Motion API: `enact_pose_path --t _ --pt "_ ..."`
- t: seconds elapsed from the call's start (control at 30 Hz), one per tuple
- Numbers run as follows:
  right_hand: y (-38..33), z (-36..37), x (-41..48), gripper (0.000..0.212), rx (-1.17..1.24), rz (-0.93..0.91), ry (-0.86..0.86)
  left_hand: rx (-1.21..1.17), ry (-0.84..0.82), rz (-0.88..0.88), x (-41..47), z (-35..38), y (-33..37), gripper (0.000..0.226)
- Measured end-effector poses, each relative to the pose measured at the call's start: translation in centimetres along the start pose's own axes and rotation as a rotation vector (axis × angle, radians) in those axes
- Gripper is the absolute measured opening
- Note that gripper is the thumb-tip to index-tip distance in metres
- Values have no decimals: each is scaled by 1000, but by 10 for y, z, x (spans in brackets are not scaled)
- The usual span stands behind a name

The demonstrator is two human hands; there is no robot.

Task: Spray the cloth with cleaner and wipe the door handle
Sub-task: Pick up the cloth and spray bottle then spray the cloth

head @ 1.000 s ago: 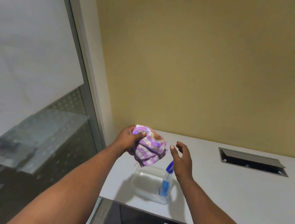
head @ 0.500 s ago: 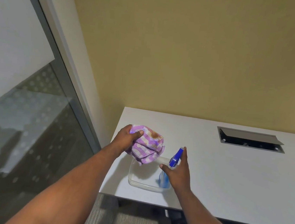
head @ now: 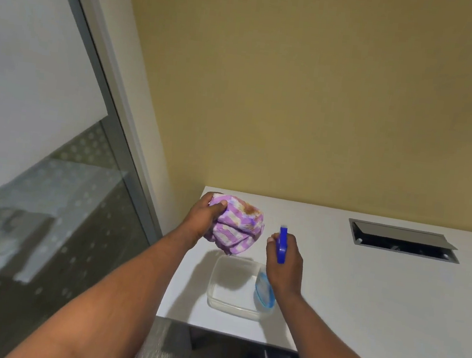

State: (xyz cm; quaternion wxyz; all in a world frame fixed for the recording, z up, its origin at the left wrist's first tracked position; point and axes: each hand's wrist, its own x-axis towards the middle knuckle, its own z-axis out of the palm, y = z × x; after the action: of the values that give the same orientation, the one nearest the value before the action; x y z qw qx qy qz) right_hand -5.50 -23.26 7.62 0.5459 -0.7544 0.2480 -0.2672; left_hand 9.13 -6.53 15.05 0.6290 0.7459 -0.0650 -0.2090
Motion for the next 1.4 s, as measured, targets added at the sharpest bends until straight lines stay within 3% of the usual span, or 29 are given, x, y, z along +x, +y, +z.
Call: enact_pose_path --t 0.23,0.37,0.57,0.83,1.2,1.4 --pt "-117 -32 7 24 -11 -366 -8 -53 122 200 -24 14 85 8" --pt "-181 -52 7 30 -61 -453 -59 -123 142 290 -38 24 139 8" --pt "-238 -87 -5 30 -146 -601 2 -134 134 420 -65 37 198 8" --pt "-255 -132 -9 35 -141 -544 189 -157 179 478 -97 42 227 9" --pt "-252 -148 -30 32 -97 -704 234 -180 197 515 -117 44 239 8" --pt "-254 -141 -43 29 -145 -810 155 -194 198 518 -121 40 240 12"
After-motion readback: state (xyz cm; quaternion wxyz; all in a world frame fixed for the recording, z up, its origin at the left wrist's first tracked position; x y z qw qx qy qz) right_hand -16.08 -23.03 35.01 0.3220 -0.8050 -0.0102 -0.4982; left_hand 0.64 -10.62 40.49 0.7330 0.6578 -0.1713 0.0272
